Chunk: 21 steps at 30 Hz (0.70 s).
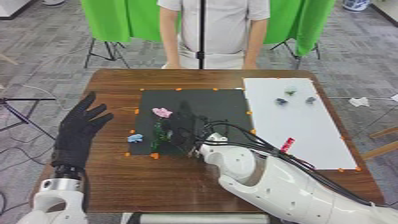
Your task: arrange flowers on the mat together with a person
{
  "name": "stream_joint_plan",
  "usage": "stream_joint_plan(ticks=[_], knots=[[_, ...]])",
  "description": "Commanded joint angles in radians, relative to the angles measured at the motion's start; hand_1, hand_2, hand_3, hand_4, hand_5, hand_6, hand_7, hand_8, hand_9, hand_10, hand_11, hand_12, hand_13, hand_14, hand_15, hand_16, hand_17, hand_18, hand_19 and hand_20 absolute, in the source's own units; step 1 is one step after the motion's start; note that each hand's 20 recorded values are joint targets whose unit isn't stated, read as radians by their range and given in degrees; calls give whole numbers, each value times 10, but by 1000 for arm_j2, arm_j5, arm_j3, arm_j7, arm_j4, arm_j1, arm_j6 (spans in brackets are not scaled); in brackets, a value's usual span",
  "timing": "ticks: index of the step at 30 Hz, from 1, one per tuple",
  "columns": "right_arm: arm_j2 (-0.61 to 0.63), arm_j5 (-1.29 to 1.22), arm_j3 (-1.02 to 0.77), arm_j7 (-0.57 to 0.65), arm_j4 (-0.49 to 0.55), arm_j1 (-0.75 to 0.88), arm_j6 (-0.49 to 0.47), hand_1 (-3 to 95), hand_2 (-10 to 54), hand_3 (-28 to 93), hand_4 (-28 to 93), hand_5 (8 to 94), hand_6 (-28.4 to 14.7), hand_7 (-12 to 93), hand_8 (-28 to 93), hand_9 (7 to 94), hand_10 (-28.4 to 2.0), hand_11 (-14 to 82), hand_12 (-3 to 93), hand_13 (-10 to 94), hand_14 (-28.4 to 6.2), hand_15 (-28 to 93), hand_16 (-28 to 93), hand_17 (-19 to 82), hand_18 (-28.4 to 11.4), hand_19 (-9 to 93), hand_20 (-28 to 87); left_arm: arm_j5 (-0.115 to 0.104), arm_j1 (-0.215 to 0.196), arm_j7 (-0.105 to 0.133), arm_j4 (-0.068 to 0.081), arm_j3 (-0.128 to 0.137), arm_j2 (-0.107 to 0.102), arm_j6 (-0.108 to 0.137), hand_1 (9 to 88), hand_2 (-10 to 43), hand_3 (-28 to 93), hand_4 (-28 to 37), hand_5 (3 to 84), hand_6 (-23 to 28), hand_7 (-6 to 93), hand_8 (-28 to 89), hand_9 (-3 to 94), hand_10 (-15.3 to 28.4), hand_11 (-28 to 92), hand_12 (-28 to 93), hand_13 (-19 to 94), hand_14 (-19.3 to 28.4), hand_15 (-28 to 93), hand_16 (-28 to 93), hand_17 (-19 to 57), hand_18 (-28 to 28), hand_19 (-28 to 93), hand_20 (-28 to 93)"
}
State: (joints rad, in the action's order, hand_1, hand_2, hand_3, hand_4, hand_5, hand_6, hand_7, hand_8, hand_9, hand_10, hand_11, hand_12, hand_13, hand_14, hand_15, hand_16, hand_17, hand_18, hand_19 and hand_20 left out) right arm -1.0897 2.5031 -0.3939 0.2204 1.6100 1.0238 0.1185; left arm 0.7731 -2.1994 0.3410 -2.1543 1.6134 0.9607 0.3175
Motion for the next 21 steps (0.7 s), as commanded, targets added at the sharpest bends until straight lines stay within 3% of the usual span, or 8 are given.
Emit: stream_joint_plan(ticks=[1, 14, 21], knots=[[-8, -19, 10, 31, 17, -51, 26, 399, -95, 825, -283, 561, 55, 214, -156, 587, -102, 292, 163, 515, -87, 586, 133, 95, -154, 642, 309, 0, -9, -4, 6, -5, 1, -4, 237, 43, 802, -273, 331, 35, 115, -91, 342, 161, 203, 89, 266, 242, 397, -51, -95, 259, 454, 125], [-28, -44, 17, 80, 5, -81, 34, 387, -95, 820, -283, 546, 45, 213, -156, 576, -109, 295, 161, 498, -94, 601, 121, 86, -158, 641, 319, -1, -3, -1, 7, -11, -2, -1, 238, 43, 802, -271, 331, 37, 114, -91, 342, 161, 203, 89, 266, 242, 397, -51, -95, 259, 455, 125], [-25, -106, -34, 78, 51, -64, 40, 385, -95, 820, -283, 546, 43, 212, -155, 576, -110, 295, 160, 501, -96, 604, 117, 88, -160, 642, 322, -1, -13, 5, 3, -8, 0, 6, 238, 43, 801, -272, 331, 36, 114, -91, 342, 160, 204, 90, 266, 242, 397, -51, -95, 259, 455, 125]])
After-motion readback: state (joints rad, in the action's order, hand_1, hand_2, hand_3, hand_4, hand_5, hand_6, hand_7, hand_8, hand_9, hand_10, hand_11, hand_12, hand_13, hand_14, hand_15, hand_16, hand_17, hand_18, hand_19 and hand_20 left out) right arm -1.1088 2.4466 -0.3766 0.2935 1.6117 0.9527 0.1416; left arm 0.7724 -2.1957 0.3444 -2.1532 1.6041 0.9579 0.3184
